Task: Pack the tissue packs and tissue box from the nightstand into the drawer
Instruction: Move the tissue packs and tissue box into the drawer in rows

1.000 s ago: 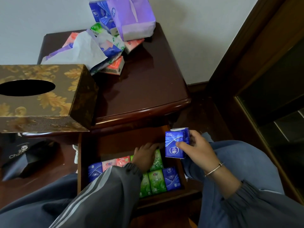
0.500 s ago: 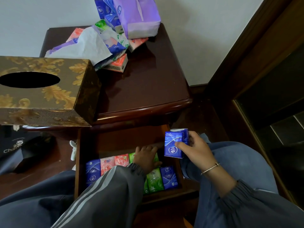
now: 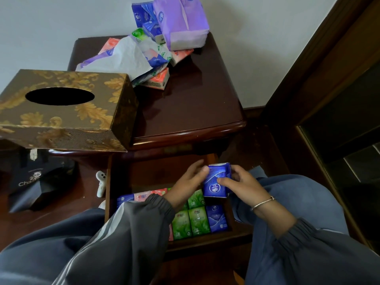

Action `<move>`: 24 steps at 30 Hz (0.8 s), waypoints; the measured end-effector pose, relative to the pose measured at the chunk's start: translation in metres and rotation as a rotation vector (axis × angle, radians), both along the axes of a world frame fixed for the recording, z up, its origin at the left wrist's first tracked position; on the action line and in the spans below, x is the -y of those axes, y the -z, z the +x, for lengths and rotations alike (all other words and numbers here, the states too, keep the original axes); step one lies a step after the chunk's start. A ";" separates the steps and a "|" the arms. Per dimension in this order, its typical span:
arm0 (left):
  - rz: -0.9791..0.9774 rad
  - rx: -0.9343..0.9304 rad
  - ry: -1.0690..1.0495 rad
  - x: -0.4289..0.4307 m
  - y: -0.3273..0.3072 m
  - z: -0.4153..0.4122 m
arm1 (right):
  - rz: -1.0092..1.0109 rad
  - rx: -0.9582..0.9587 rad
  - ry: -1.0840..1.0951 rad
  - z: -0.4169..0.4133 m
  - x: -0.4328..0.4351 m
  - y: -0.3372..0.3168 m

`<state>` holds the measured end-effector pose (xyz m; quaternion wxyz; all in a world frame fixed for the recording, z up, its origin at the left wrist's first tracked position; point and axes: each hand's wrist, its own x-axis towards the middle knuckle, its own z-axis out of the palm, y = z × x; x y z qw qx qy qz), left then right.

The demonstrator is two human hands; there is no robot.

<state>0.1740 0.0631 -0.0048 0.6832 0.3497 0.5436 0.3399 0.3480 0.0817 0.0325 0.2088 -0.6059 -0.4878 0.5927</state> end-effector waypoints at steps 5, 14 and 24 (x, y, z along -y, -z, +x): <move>0.022 0.016 0.023 0.002 -0.004 0.000 | -0.080 -0.011 -0.085 -0.004 0.005 0.001; -0.008 -0.383 -0.209 -0.013 0.037 0.007 | -0.202 0.537 -0.379 0.011 0.014 0.042; 0.002 -0.606 -0.217 -0.037 0.056 0.038 | -0.084 0.479 -0.371 0.018 0.017 0.055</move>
